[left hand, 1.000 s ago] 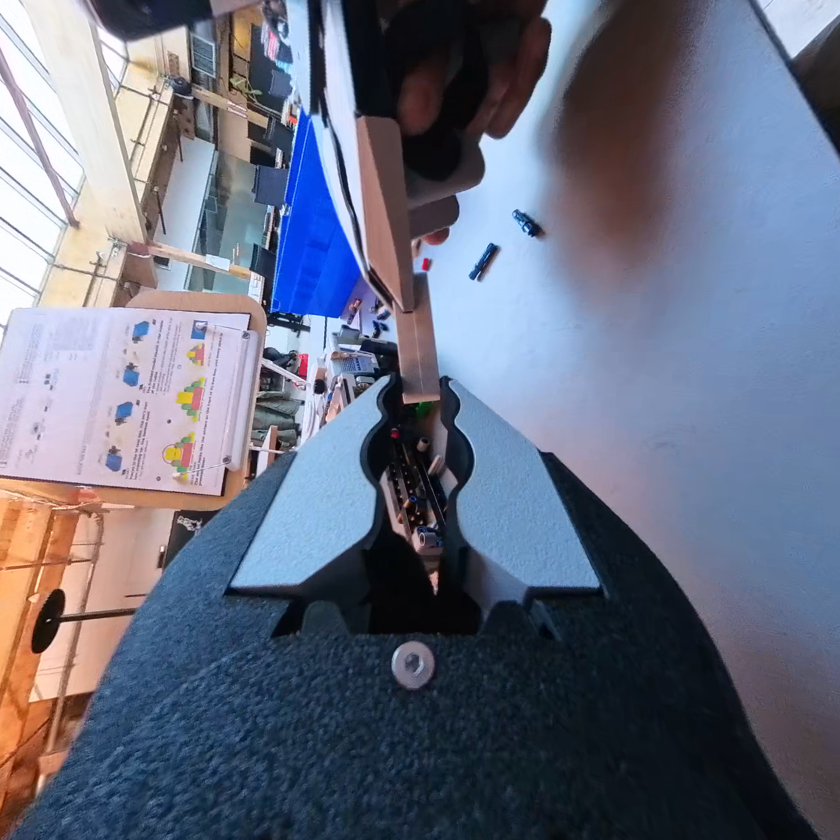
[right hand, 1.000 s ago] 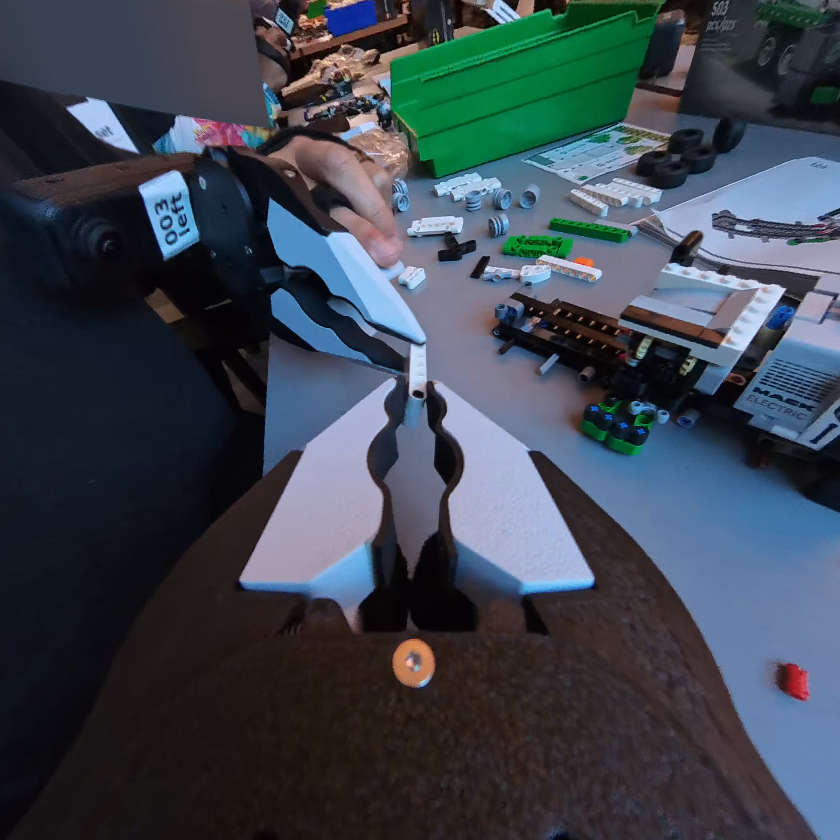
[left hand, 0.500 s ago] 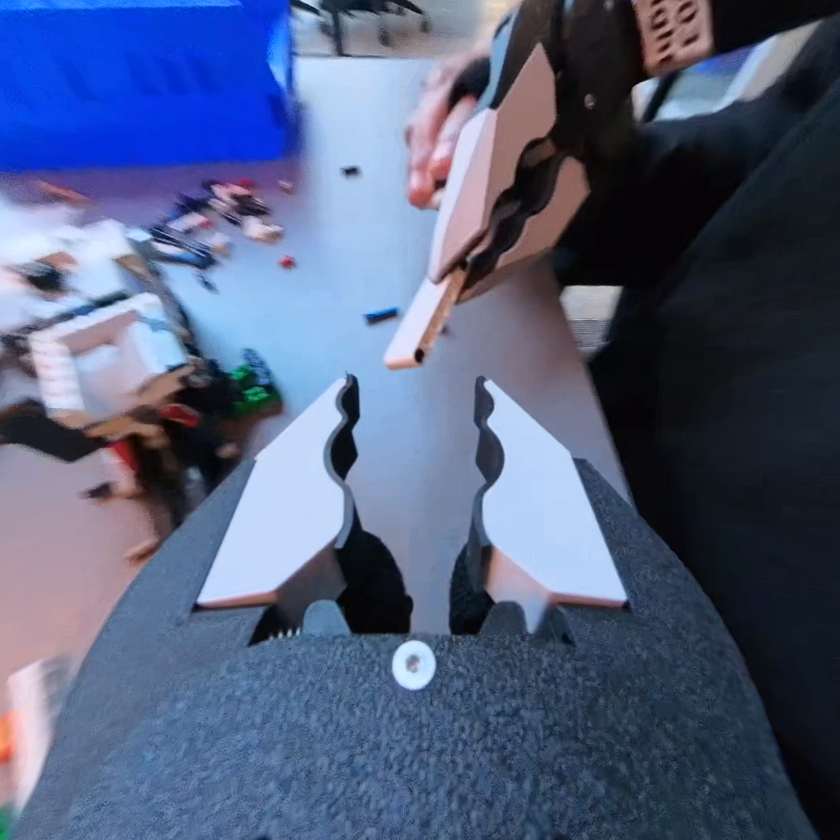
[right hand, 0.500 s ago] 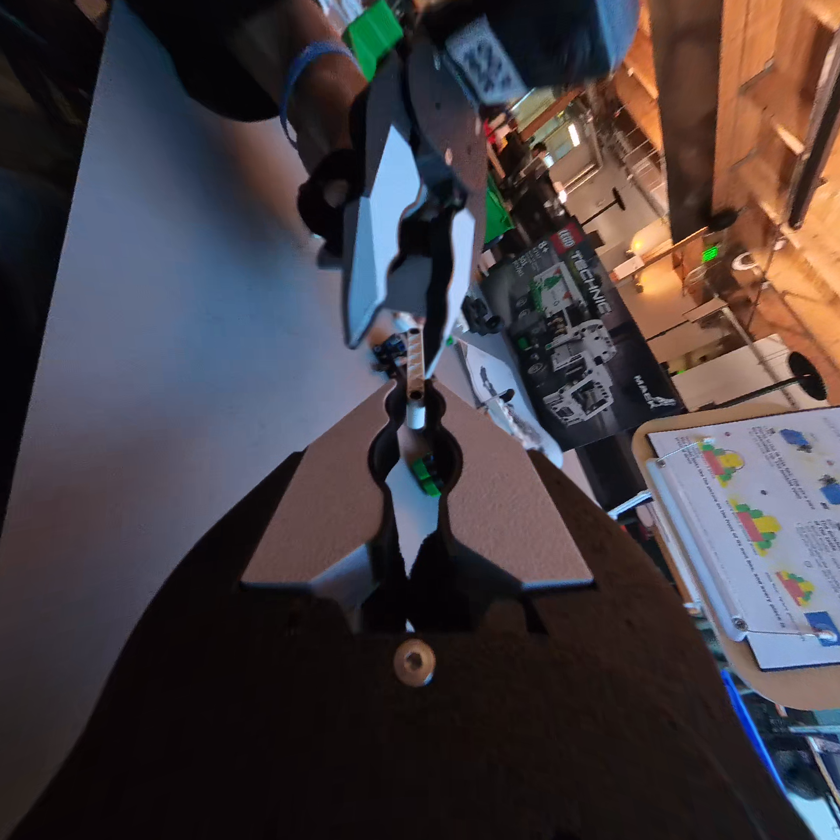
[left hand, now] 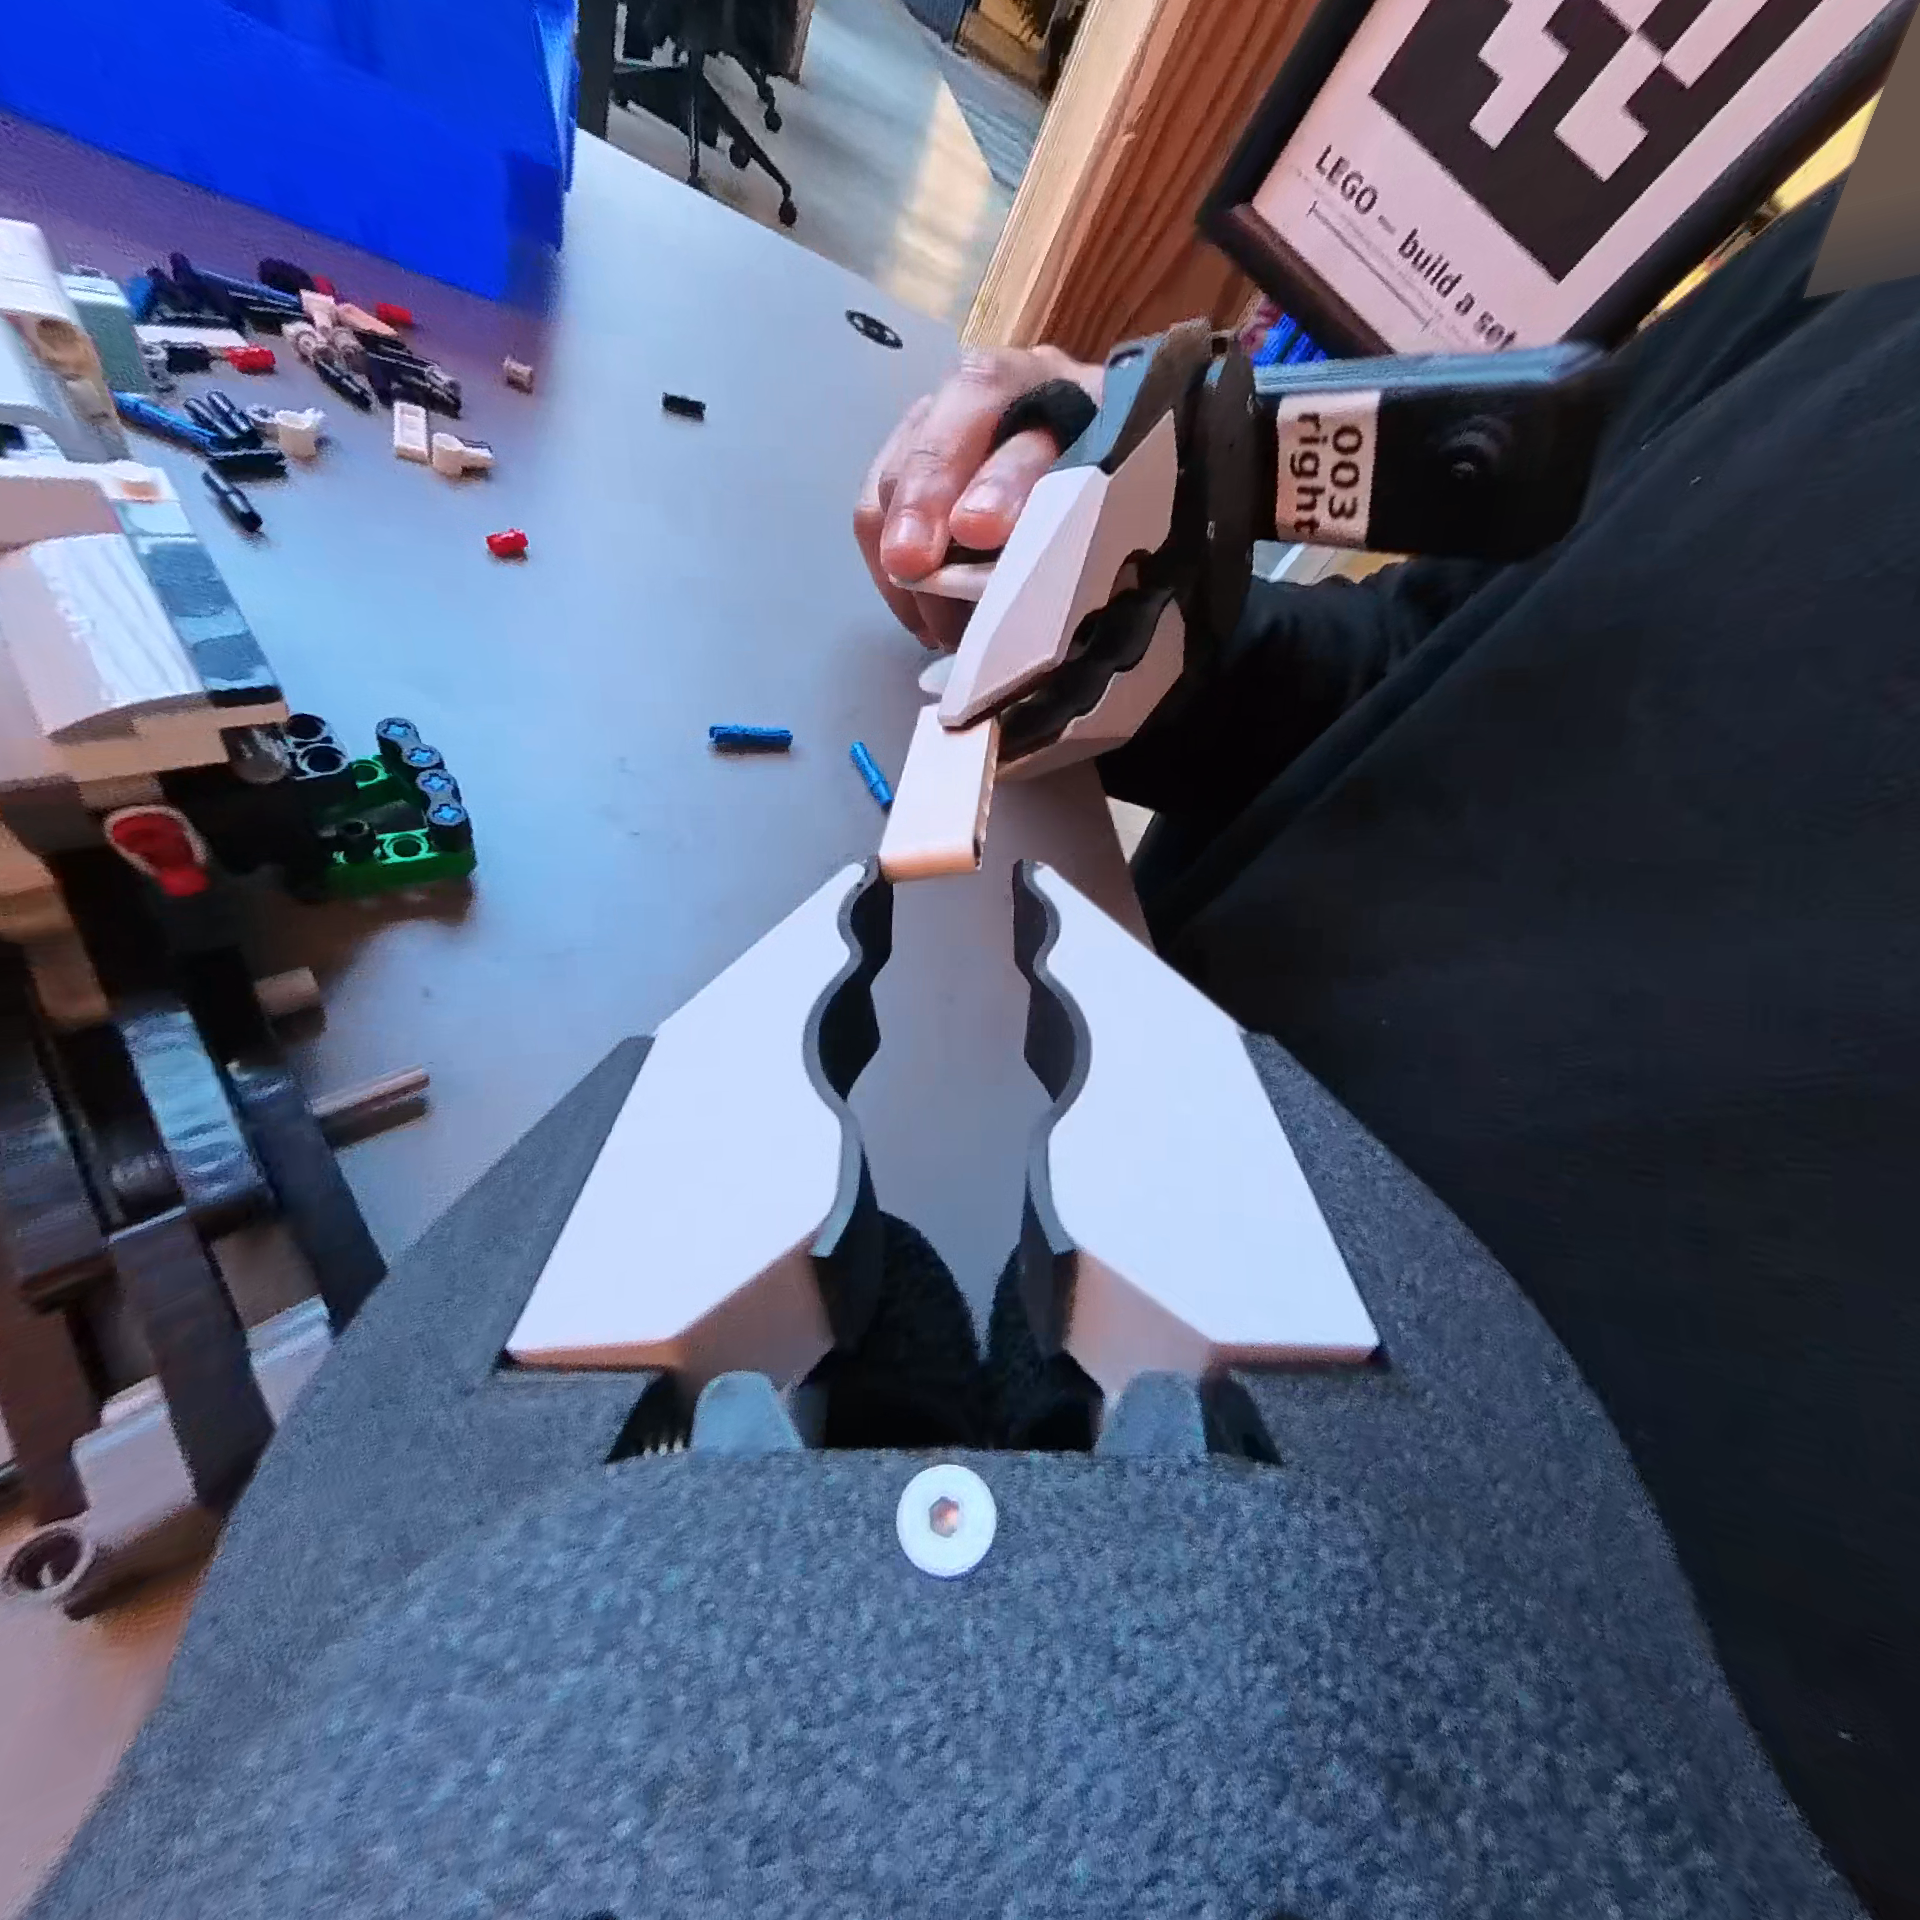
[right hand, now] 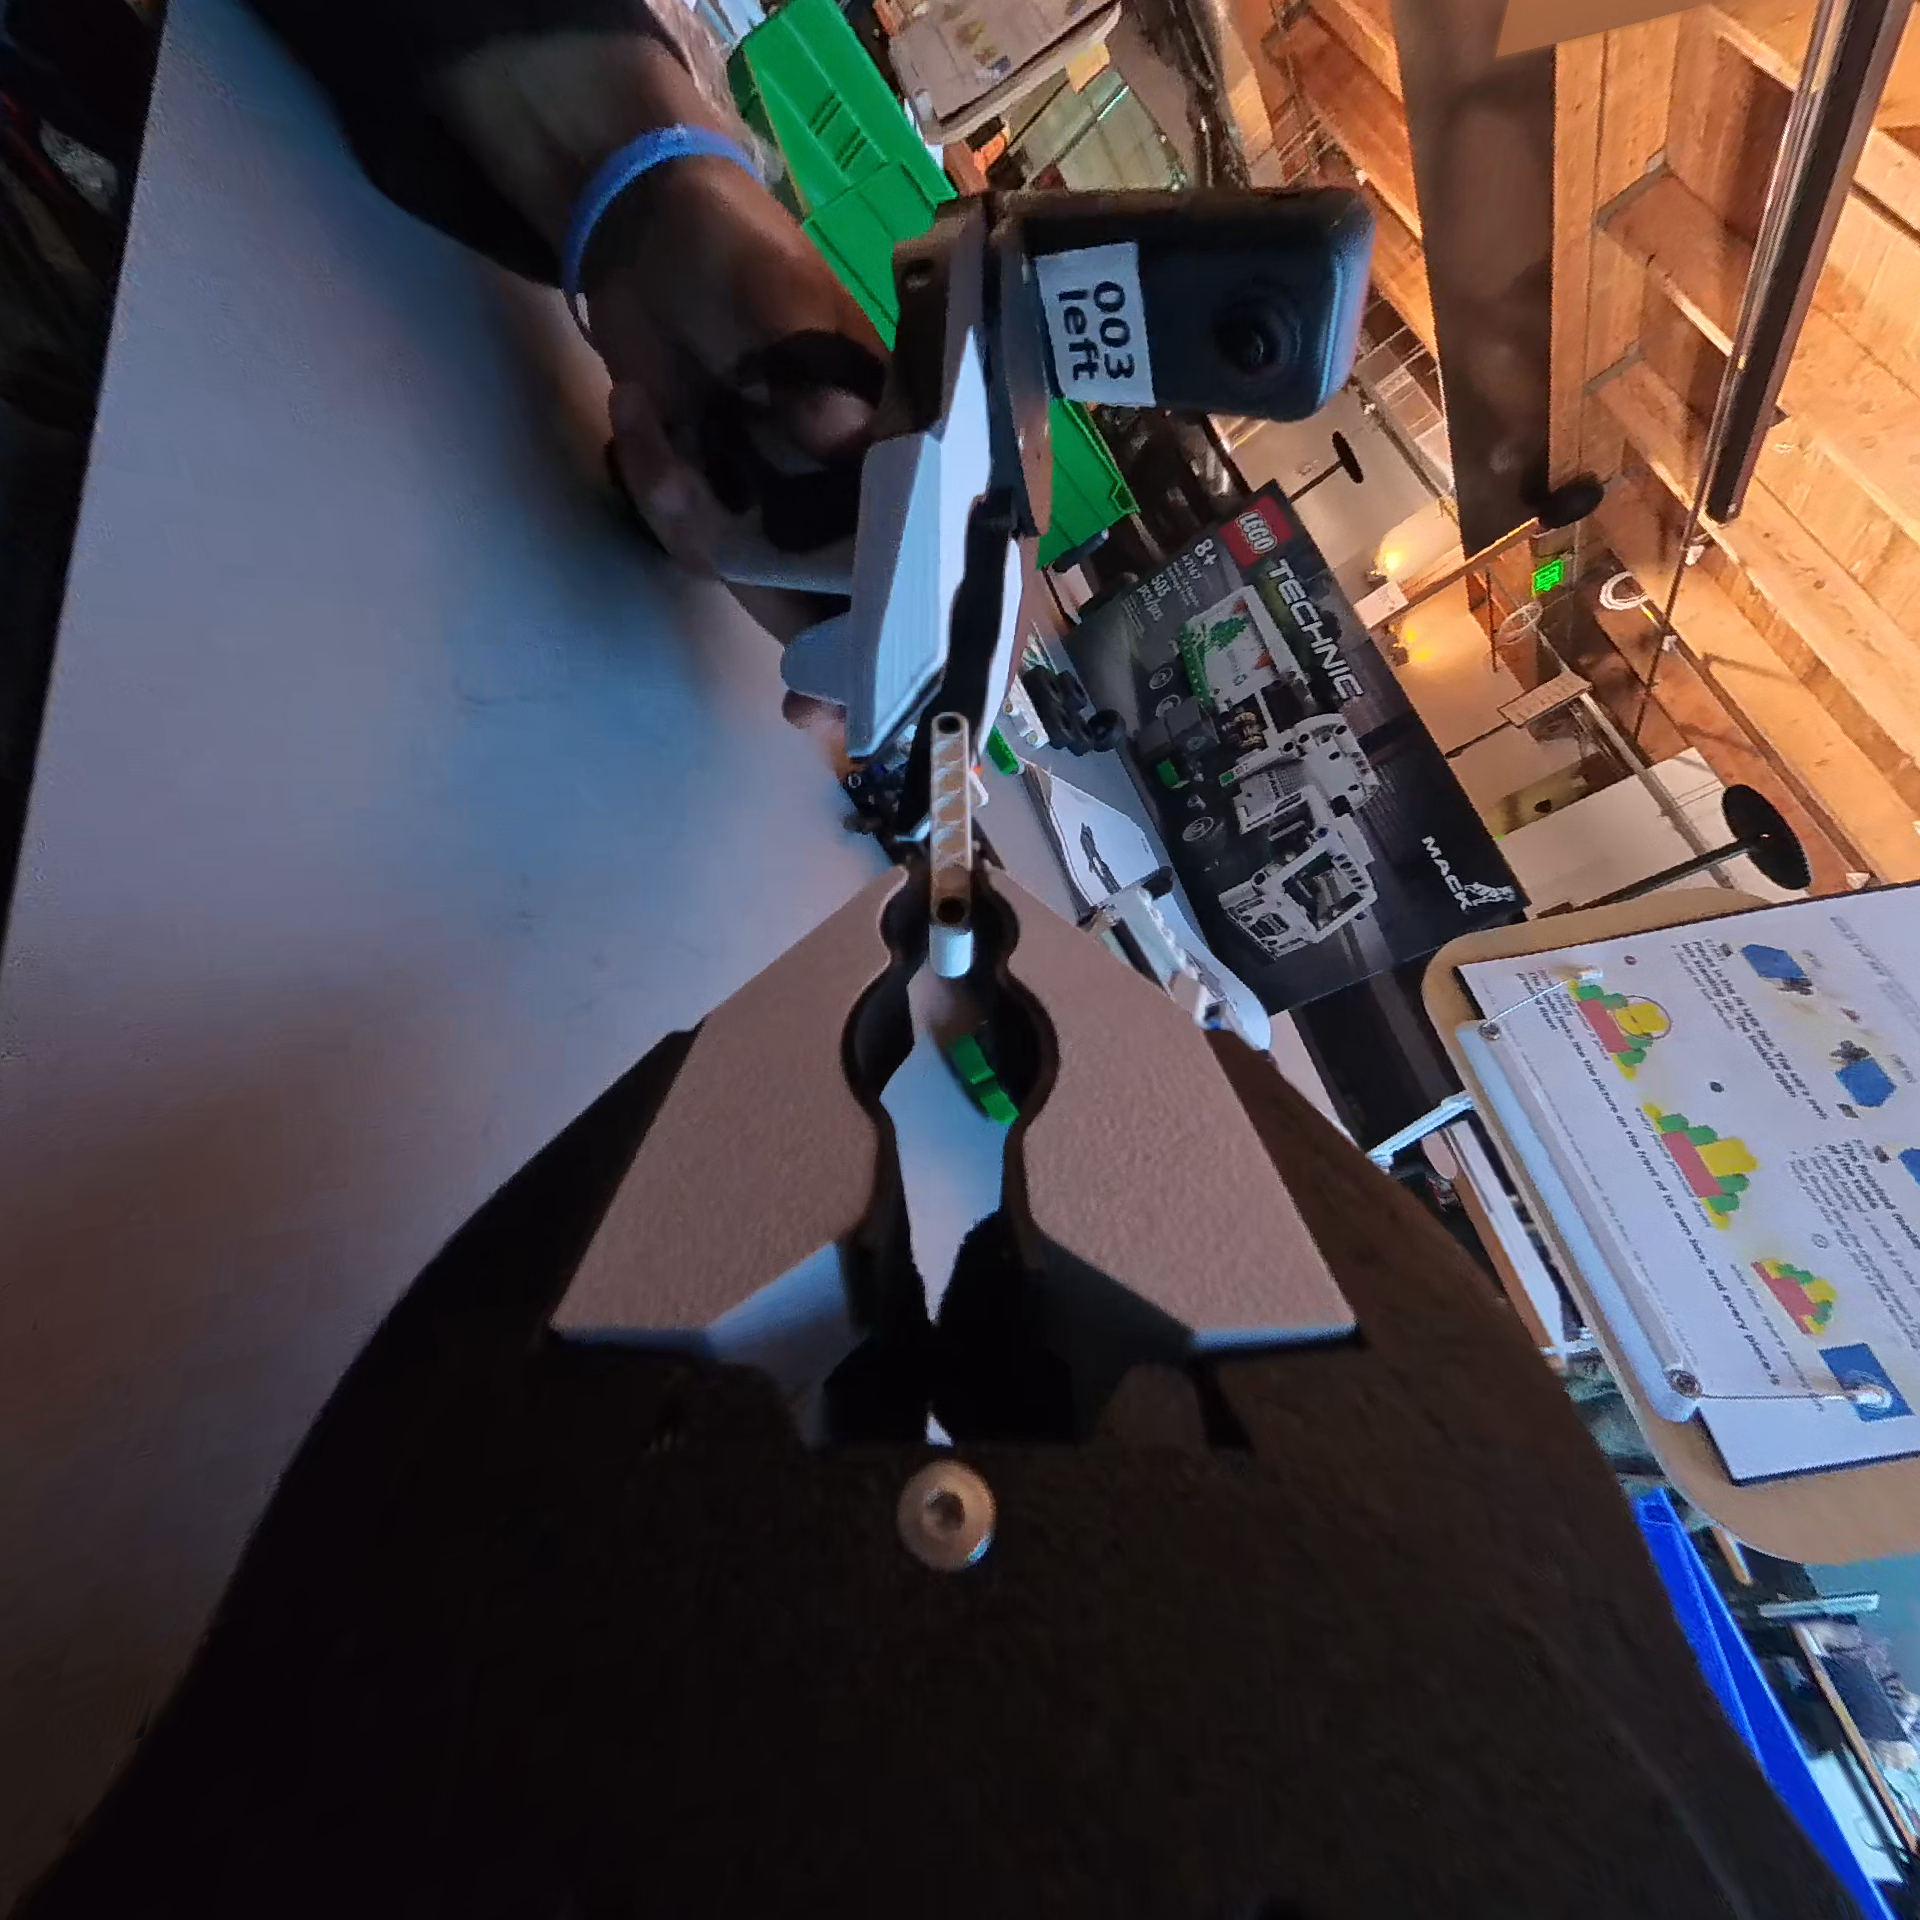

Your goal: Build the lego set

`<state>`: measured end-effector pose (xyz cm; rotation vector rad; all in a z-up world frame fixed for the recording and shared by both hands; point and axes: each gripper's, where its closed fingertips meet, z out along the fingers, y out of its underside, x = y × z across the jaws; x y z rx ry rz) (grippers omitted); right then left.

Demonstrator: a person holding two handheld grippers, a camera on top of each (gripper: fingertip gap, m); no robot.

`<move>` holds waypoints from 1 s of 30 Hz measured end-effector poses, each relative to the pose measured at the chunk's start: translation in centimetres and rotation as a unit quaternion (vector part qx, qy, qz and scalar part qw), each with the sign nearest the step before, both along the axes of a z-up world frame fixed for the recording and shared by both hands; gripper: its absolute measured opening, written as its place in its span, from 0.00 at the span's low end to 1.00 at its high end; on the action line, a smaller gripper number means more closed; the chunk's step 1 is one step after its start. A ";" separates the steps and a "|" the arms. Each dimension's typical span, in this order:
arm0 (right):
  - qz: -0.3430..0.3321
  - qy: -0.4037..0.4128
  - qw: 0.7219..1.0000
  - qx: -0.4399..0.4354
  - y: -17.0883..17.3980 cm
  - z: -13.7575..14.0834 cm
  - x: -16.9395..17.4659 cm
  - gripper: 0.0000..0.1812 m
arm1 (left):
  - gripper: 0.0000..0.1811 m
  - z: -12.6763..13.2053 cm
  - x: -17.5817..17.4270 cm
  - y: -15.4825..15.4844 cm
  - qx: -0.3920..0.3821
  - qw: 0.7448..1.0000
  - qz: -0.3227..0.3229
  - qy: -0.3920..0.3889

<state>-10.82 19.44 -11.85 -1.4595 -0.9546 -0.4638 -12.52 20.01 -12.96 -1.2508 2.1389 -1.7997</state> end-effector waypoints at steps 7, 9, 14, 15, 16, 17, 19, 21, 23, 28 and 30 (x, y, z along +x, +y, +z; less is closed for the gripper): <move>0.001 0.017 1.000 -0.004 0.3 0.0 0.3 0.04 | 0.07 0.4 0.2 0.5 -0.047 0.999 -0.004 0.023; -0.004 0.040 0.999 -0.016 0.2 0.1 0.4 0.04 | 0.00 0.6 0.2 0.5 -0.049 0.999 -0.006 0.014; 0.017 0.174 0.984 -0.022 -0.8 2.5 1.3 0.05 | 0.00 1.8 0.6 1.7 -0.063 0.998 0.014 -0.023; 0.013 0.191 0.981 -0.018 -0.9 2.9 1.9 0.00 | 0.00 1.8 0.7 2.0 -0.065 0.997 0.020 -0.023; 0.010 0.198 0.980 -0.009 -1.0 3.3 2.4 0.00 | 0.00 1.8 0.7 2.1 -0.068 0.997 0.023 -0.023; 0.000 0.195 0.981 -0.003 -0.9 3.3 2.8 0.00 | 0.00 1.7 0.8 2.3 -0.065 0.997 0.029 -0.021; -0.015 0.167 0.986 -0.002 -0.7 2.9 2.9 0.00 | 0.00 1.5 1.0 2.4 -0.054 0.998 0.039 -0.019; -0.047 0.131 0.990 -0.018 -0.1 1.7 3.4 0.00 | 0.00 0.9 1.2 2.7 -0.019 0.998 0.053 -0.021; -0.056 0.123 0.990 -0.032 0.2 1.0 3.5 0.00 | 0.00 0.6 1.2 2.9 0.012 0.997 0.062 -0.033; -0.149 0.206 0.956 -0.145 -0.1 -1.5 6.4 0.01 | 0.00 0.1 0.8 2.1 0.065 0.995 0.056 -0.059; -0.157 0.257 0.931 -0.207 -0.6 -2.7 6.0 0.06 | 0.00 -0.1 0.8 2.0 0.085 0.992 0.059 -0.069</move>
